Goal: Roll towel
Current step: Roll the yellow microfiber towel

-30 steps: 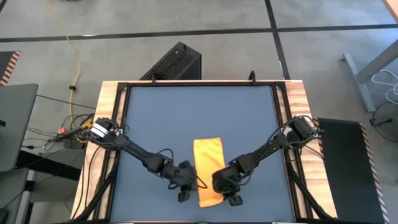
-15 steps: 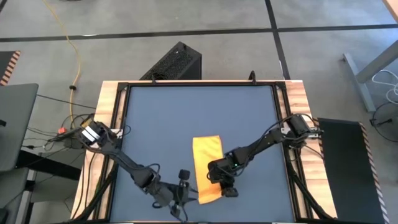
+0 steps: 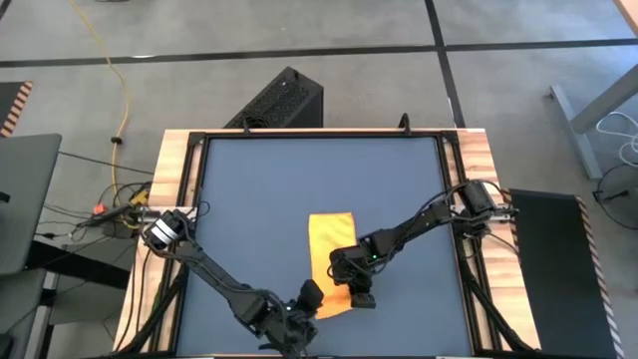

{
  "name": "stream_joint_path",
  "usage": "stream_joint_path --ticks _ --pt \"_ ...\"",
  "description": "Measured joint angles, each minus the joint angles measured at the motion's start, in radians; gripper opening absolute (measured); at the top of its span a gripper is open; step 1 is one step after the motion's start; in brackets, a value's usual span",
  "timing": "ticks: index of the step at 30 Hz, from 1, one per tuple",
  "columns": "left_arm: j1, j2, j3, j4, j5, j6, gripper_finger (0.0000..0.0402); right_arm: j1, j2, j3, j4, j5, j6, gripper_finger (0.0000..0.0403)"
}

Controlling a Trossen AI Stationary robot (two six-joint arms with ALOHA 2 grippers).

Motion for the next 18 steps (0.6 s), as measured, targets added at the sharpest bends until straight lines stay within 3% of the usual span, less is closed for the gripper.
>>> stream_joint_path --ticks 2,10,18 --pt "-0.011 0.000 0.009 -0.053 0.012 0.066 0.0116 0.000 0.000 0.000 0.004 0.000 0.000 0.0025" --pt "-0.017 0.000 0.003 -0.009 0.064 0.389 0.0116 0.000 0.000 0.001 0.013 0.003 0.016 0.0025" --pt "0.009 -0.001 -0.016 0.041 0.127 0.502 0.0116 0.000 0.000 0.001 0.015 0.011 0.027 0.0025"
